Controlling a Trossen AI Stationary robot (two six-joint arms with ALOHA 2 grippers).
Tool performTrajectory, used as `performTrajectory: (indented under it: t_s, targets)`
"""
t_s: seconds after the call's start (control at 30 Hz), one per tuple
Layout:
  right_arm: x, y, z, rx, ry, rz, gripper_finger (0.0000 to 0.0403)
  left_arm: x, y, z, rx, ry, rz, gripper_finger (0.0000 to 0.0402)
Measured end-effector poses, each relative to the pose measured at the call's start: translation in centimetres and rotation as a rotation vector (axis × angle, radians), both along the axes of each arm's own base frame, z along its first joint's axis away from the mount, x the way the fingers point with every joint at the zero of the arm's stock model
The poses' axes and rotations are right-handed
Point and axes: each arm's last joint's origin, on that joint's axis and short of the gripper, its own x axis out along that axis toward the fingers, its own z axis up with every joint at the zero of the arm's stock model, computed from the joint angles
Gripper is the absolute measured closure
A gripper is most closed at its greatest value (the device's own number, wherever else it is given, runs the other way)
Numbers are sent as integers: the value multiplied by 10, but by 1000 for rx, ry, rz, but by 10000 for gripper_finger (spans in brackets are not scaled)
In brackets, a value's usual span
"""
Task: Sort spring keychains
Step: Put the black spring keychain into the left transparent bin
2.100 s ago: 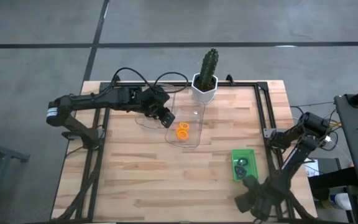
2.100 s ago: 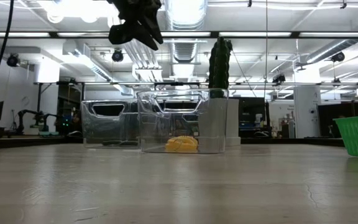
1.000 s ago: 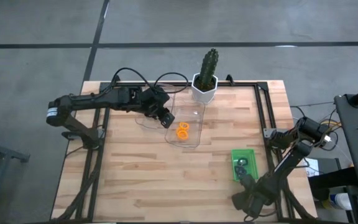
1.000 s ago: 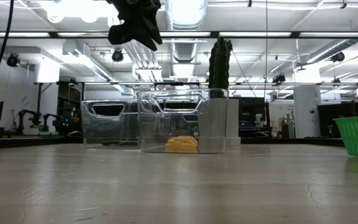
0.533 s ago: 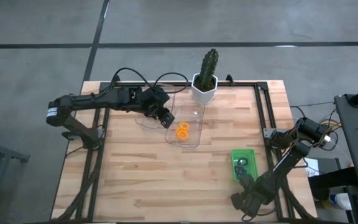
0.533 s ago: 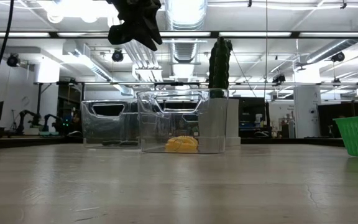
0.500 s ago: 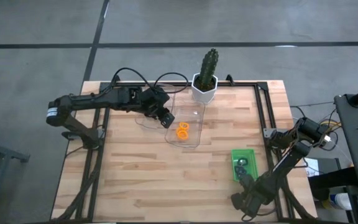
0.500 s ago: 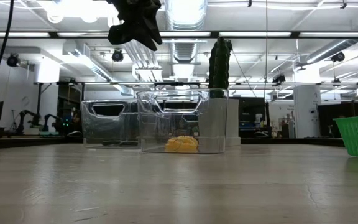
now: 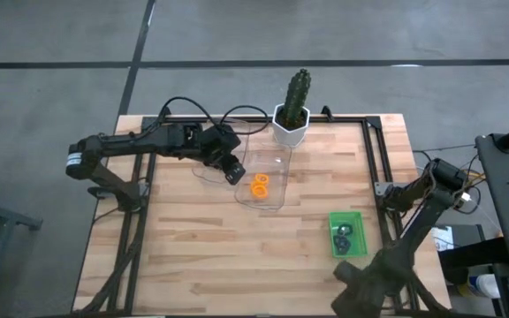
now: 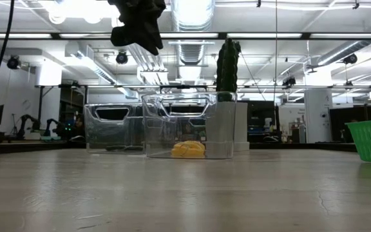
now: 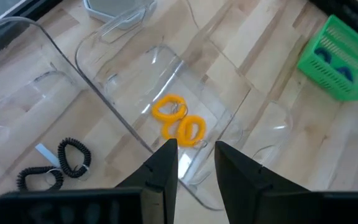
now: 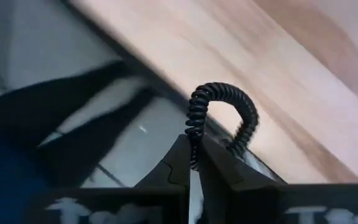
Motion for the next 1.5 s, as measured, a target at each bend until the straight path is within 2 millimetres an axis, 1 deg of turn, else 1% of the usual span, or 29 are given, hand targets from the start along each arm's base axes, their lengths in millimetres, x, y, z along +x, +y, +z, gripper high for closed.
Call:
performTrajectory:
  t_s: [0.13,0.23,0.37,0.47,0.6,0.73,0.87,0.93,1.03,1.23,1.3,1.37,1.5]
  targets:
    - [6,-2,39,-72,-314,74,389,-1,0,0,20,14,-28,303]
    - [9,-9,66,-183,-543,82,390,-1,0,0,29,17,-40,303]
    - [8,-21,98,-343,-773,98,390,-1,0,-1,41,23,-55,303]
    - [5,-29,117,-442,-911,145,390,-1,0,-1,42,25,-57,303]
    - [1,-37,139,-521,-1066,222,390,-1,-2,-1,59,33,-82,303]
    - [-1,-41,157,-582,-1197,310,390,0,-5,-4,71,45,-111,303]
    - [-4,-44,174,-628,-1320,372,390,-1,-8,-12,69,70,-124,303]
    - [-5,-45,180,-647,-1368,410,390,-1,-8,-17,66,88,-128,303]
    - [-7,-48,184,-673,-1396,435,390,-2,-9,-26,60,115,-129,303]
    - [-4,-51,184,-696,-1391,431,390,-4,-11,-40,46,154,-129,303]
    - [1,-55,182,-727,-1366,422,390,-3,-12,-41,41,157,-134,303]
    - [11,-60,177,-789,-1325,388,390,-3,-14,-41,42,154,-141,303]
    - [32,-77,168,-891,-1224,368,390,0,-20,-40,46,126,-161,303]
